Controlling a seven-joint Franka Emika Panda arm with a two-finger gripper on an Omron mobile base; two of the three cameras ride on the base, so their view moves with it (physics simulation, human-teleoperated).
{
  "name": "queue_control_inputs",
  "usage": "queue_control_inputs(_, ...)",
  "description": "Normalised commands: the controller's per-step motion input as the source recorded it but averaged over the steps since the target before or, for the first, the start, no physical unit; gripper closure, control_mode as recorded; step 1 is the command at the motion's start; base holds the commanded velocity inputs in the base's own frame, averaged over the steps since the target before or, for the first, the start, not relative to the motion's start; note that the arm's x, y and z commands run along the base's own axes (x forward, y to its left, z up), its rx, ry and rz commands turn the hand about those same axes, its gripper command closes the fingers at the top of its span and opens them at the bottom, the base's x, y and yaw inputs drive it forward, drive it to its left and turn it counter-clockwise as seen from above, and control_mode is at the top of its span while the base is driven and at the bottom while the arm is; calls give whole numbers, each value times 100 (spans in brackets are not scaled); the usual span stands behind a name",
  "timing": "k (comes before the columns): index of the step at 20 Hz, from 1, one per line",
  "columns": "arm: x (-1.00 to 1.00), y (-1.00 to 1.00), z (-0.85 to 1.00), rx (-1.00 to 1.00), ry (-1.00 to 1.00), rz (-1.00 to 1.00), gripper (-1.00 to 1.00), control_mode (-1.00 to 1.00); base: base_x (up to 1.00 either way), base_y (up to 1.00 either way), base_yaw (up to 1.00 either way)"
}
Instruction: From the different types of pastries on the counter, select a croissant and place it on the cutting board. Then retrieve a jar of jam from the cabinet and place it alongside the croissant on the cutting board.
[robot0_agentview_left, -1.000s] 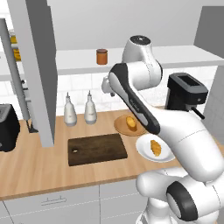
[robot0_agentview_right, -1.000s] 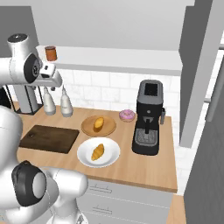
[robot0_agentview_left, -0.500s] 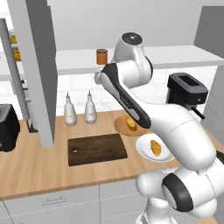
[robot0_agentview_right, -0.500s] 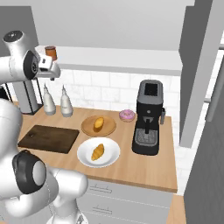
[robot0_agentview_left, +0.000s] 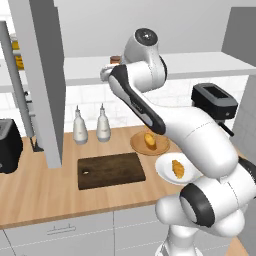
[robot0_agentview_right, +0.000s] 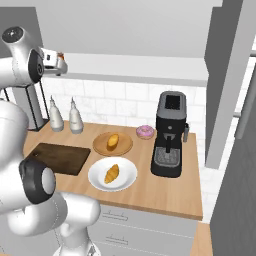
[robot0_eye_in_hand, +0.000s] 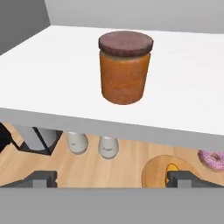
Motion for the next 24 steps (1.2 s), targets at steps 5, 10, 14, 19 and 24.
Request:
queue_control_inputs(5, 12, 0, 17, 0, -16, 4, -100, -100, 0, 0, 0)
queue_control_inputs(10, 9, 0, 0, 0, -17, 0, -100, -100, 0, 0, 0)
queue_control_inputs(14, 1, 0, 0, 0, -18, 0, -100, -100, 0, 0, 0)
queue_control_inputs(19, 32, 0, 3, 0, -4, 0, -100, -100, 0, 0, 0)
queue_control_inputs(24, 39, 0, 22, 0, 0, 0, -100, -100, 0, 0, 0)
